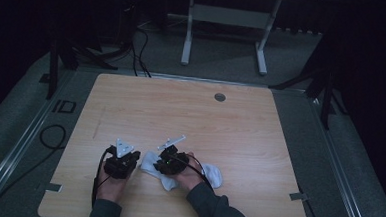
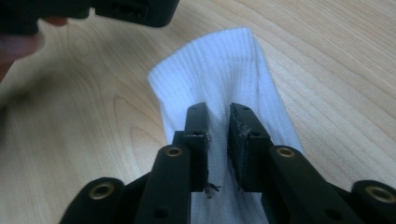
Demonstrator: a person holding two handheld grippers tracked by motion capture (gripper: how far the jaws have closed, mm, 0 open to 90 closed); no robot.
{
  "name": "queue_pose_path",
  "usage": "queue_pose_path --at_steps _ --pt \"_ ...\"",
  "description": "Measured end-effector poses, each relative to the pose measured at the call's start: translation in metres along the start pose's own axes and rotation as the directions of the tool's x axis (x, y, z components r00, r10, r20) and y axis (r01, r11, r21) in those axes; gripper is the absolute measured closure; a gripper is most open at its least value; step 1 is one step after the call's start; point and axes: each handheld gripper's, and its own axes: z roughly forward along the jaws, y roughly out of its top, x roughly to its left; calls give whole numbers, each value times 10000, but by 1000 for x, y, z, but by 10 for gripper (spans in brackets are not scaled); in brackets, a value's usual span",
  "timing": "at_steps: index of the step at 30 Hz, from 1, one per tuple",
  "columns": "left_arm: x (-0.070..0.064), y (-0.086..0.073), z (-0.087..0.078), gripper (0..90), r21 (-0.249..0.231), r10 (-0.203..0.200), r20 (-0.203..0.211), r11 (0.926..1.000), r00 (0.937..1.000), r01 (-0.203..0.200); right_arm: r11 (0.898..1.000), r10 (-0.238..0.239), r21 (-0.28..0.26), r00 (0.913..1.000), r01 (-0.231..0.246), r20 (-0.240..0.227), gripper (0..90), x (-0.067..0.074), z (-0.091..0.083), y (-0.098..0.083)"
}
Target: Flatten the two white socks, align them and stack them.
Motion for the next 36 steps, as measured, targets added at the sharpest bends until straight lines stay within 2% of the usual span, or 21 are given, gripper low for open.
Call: queue_pose_path --at_steps 3,5,9,12,16,19,26,36 --pt "-5 0 2 880 29 234 95 9997 9997 -234 10000 79 -46 9999 -78 92 754 0 -1 0" --pt "-6 1 2 878 39 300 79 9995 9995 -300 9999 25 -99 9998 -23 176 808 0 -3 0" --pt "-4 1 2 877 9 223 32 9998 9997 -223 9991 0 -417 9996 12 291 827 4 -13 2" --pt "-3 0 1 877 -3 124 12 9999 9999 -124 9985 50 -540 9984 -19 556 827 6 -19 2" --pt "-5 1 2 877 -6 209 67 9998 9998 -209 9990 339 -322 9973 -318 654 826 1 -12 1" --pt "-8 1 3 877 59 341 163 9994 9993 -342 9991 378 -199 9970 -366 679 822 0 -7 0" --pt "-15 1 9 876 235 607 303 9978 9977 -615 9993 361 -122 9987 -357 351 755 0 -4 -2" --pt "-22 2 19 873 499 928 367 9943 9950 -945 9999 68 -104 9998 -70 -160 674 0 -8 -4"
